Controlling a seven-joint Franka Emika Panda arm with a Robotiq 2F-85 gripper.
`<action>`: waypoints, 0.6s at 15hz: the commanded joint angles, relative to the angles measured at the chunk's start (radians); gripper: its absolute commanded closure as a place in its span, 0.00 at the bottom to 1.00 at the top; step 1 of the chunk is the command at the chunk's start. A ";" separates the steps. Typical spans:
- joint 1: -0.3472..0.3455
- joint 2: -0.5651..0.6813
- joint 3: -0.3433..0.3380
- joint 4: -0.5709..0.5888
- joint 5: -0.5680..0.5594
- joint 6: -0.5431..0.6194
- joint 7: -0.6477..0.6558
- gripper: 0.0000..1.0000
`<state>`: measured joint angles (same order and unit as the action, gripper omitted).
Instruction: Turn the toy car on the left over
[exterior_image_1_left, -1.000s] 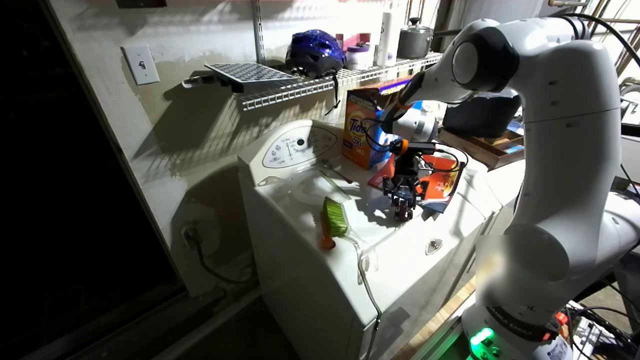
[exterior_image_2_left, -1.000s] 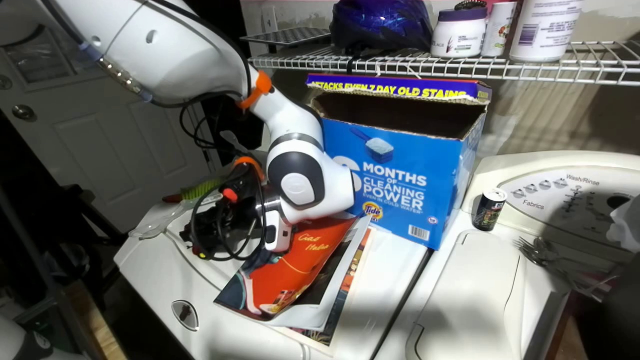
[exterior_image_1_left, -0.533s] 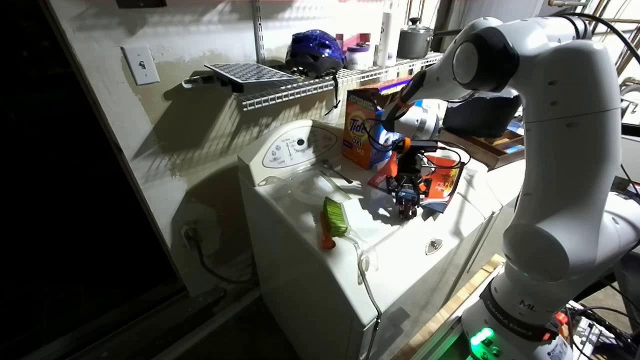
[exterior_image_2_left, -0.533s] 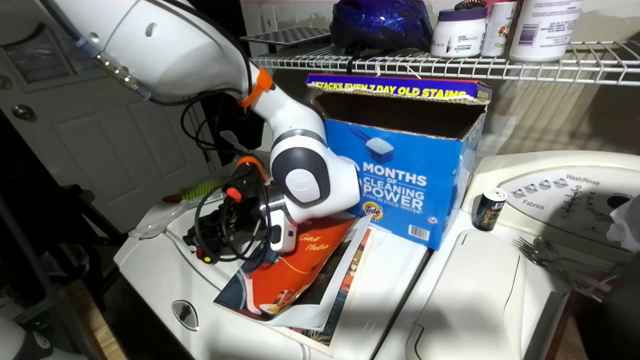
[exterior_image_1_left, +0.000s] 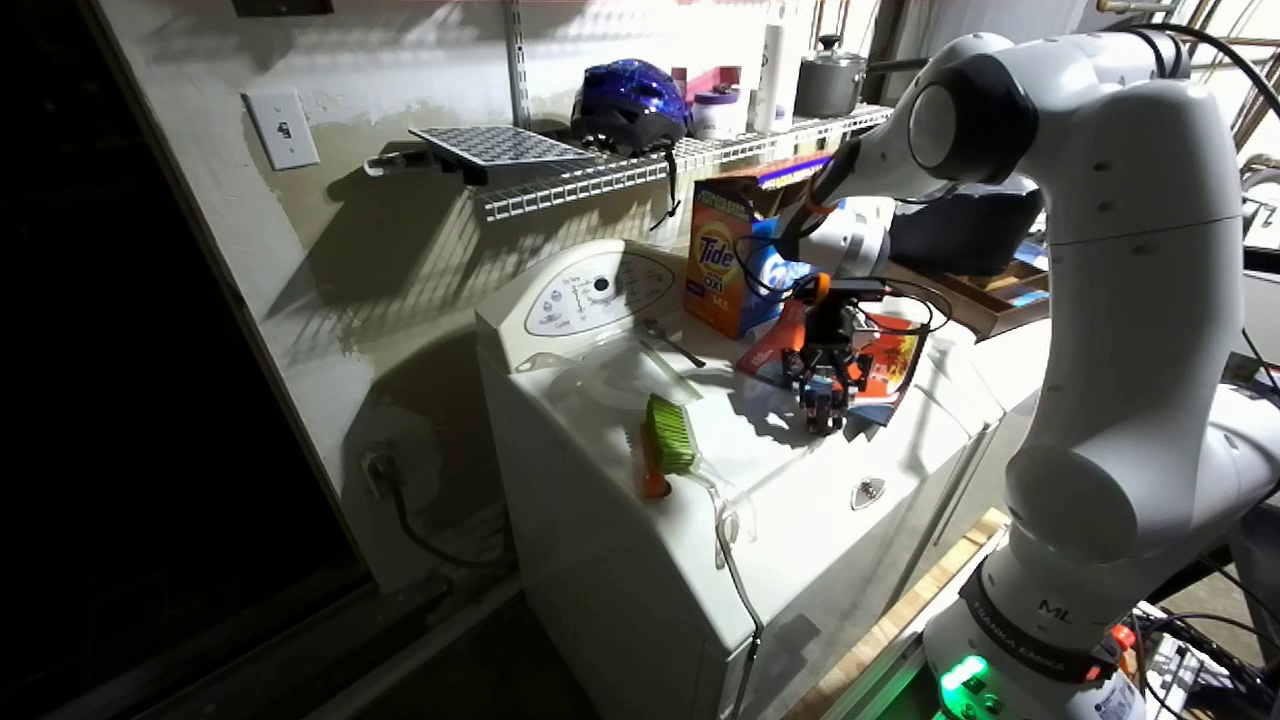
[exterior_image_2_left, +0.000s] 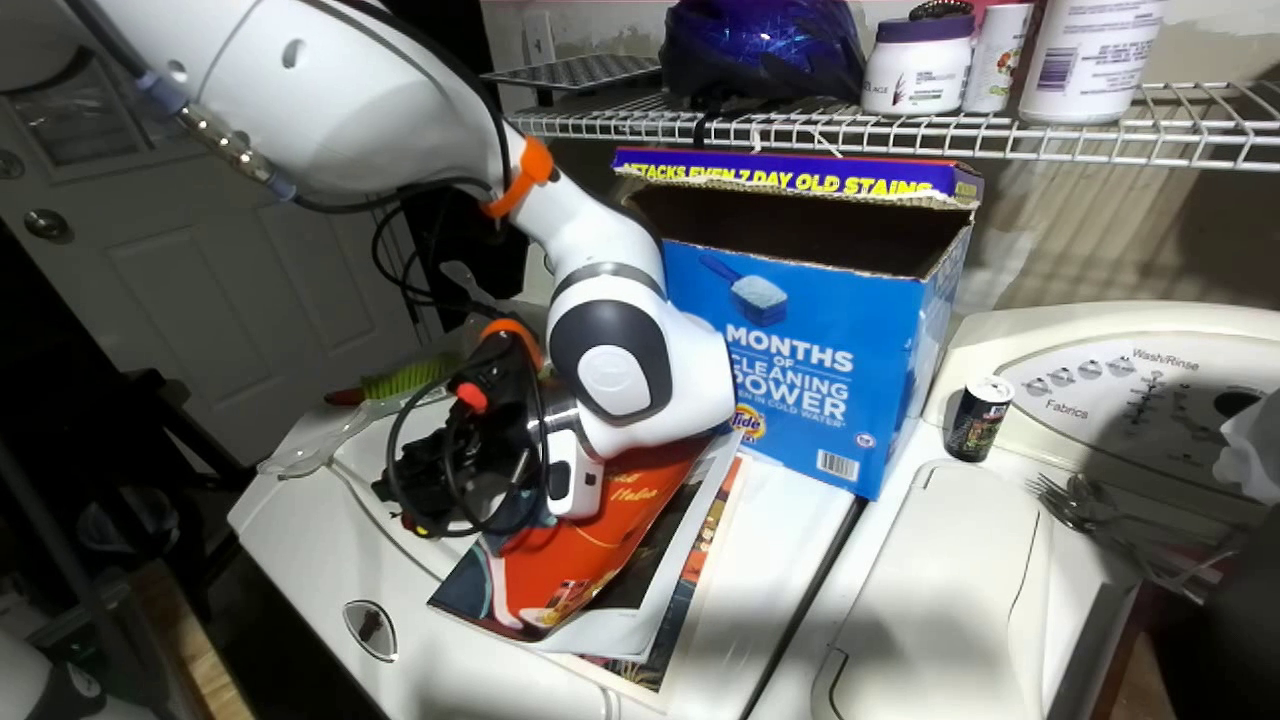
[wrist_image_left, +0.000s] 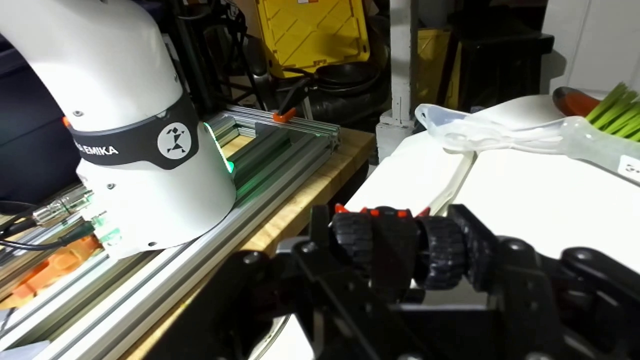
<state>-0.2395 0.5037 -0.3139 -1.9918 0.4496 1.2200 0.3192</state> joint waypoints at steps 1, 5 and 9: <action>-0.013 0.003 -0.013 0.001 -0.033 0.044 0.015 0.65; -0.027 0.000 -0.033 -0.001 -0.047 0.052 0.026 0.65; -0.039 -0.005 -0.047 -0.002 -0.064 0.065 0.034 0.65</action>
<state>-0.2690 0.5038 -0.3594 -1.9919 0.4100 1.2450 0.3337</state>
